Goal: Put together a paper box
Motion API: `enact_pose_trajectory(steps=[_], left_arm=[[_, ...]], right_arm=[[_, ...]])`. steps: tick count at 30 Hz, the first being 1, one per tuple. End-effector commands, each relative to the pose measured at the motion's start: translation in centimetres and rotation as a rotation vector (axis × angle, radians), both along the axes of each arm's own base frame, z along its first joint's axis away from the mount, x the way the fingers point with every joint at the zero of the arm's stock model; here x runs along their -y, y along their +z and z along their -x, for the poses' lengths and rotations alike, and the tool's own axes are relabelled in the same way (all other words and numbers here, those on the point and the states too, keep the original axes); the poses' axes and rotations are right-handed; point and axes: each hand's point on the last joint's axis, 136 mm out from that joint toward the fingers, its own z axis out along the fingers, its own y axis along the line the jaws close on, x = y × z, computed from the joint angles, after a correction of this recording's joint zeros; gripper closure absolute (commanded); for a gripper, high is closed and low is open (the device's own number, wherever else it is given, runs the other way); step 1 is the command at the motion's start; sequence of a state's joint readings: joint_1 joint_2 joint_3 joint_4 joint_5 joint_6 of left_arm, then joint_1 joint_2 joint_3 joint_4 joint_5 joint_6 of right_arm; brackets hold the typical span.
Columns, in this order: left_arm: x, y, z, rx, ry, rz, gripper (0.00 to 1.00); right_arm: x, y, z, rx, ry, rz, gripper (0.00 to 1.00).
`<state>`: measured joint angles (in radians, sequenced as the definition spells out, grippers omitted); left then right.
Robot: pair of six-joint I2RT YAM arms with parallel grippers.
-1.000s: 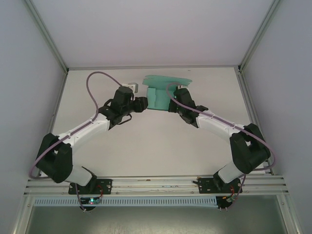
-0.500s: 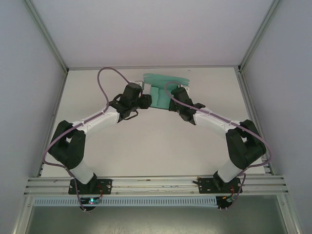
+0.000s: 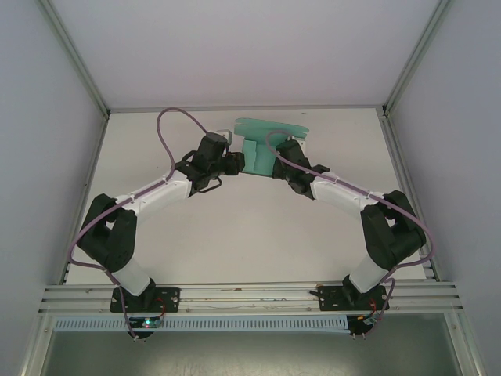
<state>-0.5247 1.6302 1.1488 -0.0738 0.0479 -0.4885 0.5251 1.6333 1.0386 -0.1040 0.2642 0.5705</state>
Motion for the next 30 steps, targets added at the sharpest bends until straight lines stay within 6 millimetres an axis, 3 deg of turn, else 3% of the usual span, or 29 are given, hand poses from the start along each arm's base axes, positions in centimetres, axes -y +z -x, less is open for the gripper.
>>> enact_pose_trajectory(steps=[1,8,17,23,26,30], left_arm=[[0.6,2.9,1.0,0.062,-0.029,0.026,0.48],[0.8,2.8,0.6,0.059,-0.027,0.023,0.47],[2.1,0.6,-0.6,0.019,-0.068,-0.005,0.59],[0.1,-2.1,-1.7,0.013,-0.003,-0.209,0.65],[-0.9,-3.9,-2.0,-0.015,0.032,-0.318,0.76],[-2.2,-5.1,-2.4,0.004,0.082,-0.472,0.82]], right_arm=[[-0.3,-0.1,-0.1,-0.001,0.012,-0.033,1.00],[-0.5,0.0,-0.1,0.000,0.024,-0.034,1.00],[-2.4,1.1,0.0,0.031,0.090,-0.091,1.00],[-2.7,1.9,0.1,0.056,0.099,-0.091,1.00],[-2.5,2.5,0.1,0.070,0.095,-0.087,1.00],[-2.2,3.0,0.2,0.090,0.081,-0.084,1.00]])
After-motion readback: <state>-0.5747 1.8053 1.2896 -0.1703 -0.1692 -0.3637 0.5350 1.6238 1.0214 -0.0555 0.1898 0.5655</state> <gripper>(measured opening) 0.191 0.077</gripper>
